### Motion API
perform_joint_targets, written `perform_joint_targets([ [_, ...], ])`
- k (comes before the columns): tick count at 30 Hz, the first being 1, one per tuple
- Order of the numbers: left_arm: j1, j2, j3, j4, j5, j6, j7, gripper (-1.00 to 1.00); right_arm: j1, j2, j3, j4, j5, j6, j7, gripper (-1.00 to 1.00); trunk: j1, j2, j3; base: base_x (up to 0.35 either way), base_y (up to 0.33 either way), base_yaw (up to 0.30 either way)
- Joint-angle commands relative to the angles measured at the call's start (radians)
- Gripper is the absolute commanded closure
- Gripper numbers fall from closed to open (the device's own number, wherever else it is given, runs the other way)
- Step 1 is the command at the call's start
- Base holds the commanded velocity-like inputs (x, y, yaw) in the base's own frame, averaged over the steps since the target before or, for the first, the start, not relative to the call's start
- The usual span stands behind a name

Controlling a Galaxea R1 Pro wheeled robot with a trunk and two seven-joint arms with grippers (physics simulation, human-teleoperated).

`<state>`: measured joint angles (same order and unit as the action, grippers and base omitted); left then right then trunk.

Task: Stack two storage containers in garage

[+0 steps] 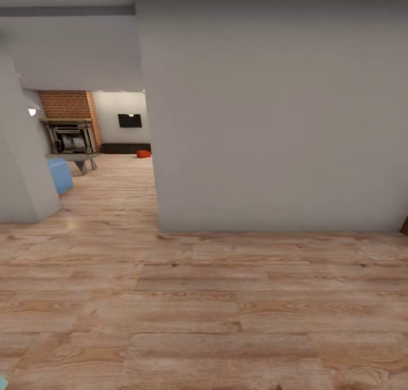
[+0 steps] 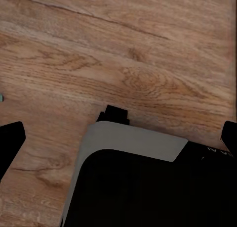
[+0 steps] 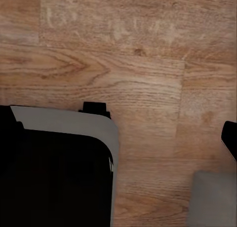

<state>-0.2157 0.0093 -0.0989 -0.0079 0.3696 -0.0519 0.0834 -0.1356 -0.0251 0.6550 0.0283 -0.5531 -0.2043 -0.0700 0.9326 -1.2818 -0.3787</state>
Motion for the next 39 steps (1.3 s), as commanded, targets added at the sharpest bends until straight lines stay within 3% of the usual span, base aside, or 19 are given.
perform_joint_targets([
  [1, -0.001, 0.000, -0.009, 0.000, 0.008, -0.003, 0.002, -1.00, -0.001, 0.001, 0.009, 0.002, -0.007, -0.004, -0.001, -1.00, 0.001, -0.001, -0.001, 0.323, 0.000, 0.001],
  [30, -0.001, 0.000, -0.010, 0.000, 0.008, -0.003, 0.002, -1.00, -0.001, 0.005, 0.009, 0.002, -0.006, -0.003, 0.000, -1.00, 0.001, -0.001, 0.004, 0.323, 0.000, 0.035],
  [39, -0.001, 0.000, -0.010, 0.000, 0.008, -0.003, 0.002, -1.00, -0.001, 0.002, 0.010, 0.002, -0.005, -0.003, 0.001, -1.00, 0.001, -0.001, 0.004, 0.323, 0.000, 0.214],
])
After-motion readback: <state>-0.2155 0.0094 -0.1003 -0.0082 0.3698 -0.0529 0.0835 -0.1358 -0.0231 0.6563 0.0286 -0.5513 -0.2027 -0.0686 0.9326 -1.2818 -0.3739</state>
